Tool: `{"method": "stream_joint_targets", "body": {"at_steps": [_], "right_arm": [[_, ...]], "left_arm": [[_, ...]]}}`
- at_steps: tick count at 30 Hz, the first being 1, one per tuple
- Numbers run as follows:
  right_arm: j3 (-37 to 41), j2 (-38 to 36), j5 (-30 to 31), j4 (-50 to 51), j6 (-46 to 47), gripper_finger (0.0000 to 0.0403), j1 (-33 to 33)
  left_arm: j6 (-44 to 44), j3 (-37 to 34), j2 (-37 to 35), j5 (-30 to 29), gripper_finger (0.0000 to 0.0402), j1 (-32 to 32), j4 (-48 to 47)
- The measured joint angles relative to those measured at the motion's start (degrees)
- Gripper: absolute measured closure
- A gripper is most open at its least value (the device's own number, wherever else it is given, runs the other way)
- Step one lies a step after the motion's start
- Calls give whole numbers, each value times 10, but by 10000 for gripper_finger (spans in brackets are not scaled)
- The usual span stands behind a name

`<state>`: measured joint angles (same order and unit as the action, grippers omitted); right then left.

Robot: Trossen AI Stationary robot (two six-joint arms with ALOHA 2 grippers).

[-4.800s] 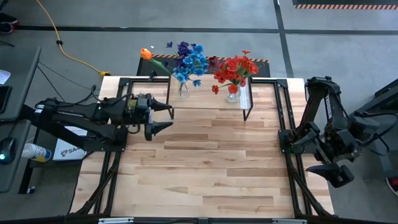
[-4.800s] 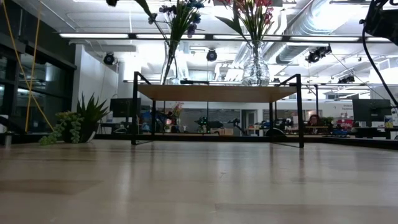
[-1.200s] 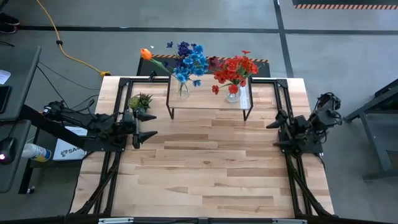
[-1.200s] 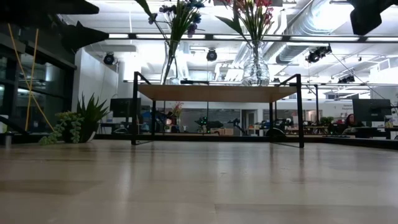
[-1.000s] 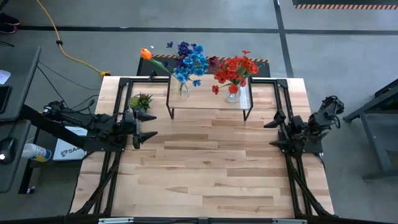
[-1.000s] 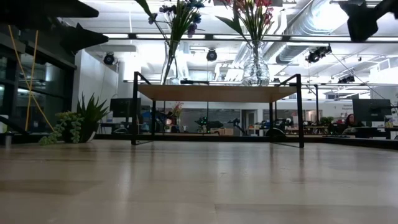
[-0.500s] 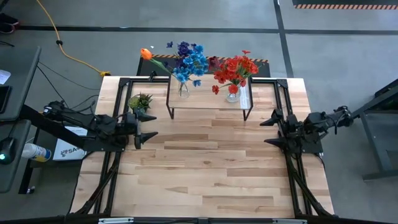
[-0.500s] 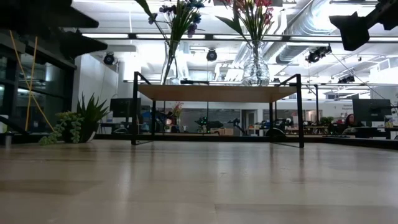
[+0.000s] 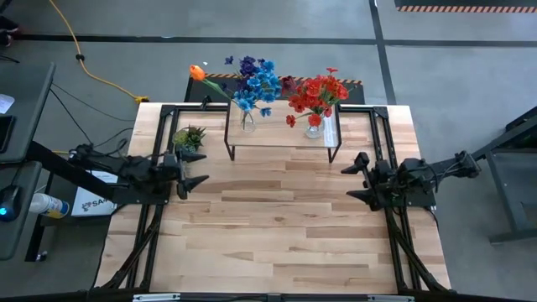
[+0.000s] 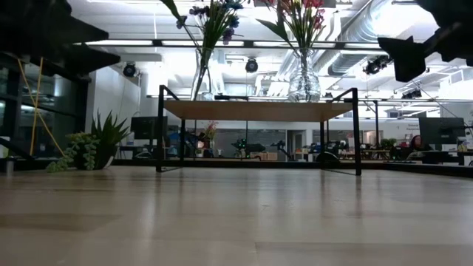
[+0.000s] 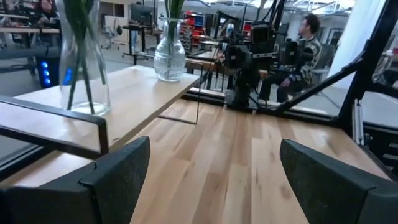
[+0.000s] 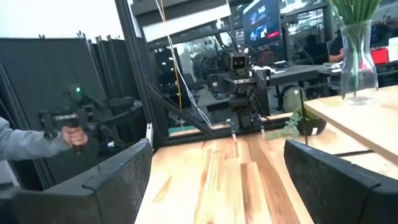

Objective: Pick and place flowers into a vace then onto a shelf
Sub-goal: Return to Home Position

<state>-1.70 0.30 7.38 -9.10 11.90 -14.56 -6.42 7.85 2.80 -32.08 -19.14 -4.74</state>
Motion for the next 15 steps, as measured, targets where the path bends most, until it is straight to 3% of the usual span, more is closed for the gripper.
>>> {"method": "stream_joint_targets", "body": {"at_steps": [10, 15], "right_arm": [[1, 0, -34, -2, -7, 52, 16], [1, 0, -82, -3, -4, 52, 32]], "left_arm": [[11, -1, -24, 5, 11, 0, -24], [14, -1, -24, 66, 11, 0, -9]]}}
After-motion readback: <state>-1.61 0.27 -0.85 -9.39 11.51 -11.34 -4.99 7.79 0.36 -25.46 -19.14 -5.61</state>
